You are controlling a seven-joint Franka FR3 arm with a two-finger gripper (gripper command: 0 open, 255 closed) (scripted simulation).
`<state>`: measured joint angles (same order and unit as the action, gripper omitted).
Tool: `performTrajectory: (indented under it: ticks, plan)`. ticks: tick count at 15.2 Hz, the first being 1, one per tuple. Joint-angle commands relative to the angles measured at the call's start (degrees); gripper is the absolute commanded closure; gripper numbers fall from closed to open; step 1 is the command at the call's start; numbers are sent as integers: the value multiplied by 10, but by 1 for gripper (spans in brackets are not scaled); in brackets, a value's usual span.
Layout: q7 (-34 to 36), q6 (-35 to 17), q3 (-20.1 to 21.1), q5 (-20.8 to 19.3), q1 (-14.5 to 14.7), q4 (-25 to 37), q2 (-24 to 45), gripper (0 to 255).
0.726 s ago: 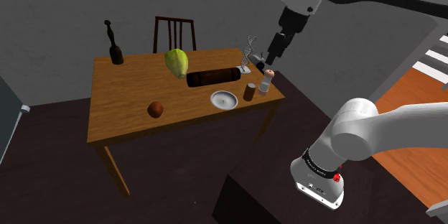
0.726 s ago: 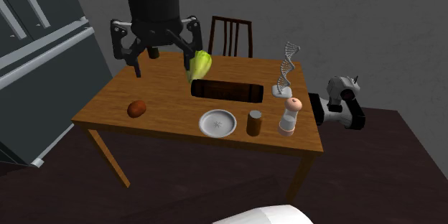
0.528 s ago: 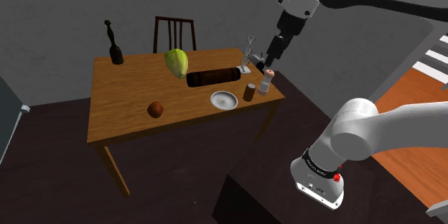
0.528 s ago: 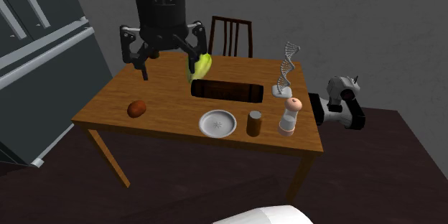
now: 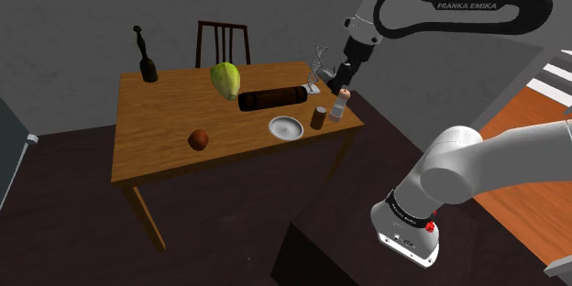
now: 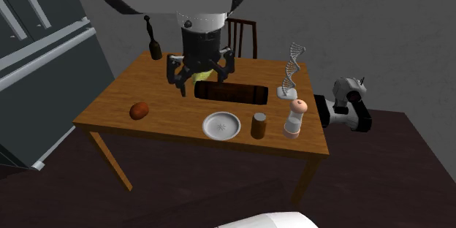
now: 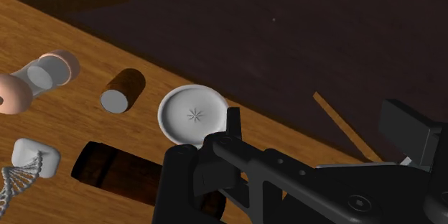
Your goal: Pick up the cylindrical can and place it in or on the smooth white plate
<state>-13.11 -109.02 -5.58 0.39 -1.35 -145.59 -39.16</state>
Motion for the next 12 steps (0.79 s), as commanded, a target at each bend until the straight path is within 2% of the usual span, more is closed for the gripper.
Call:
performTrajectory:
  ticks: [1, 7, 12]
  plan:
    - [-23, -35, -17, -11, -7, -8, 28, 0]
    - [-84, -135, -65, -32, -21, -15, 126, 0]
    - [-139, -214, -103, -32, -28, 2, 226, 0]
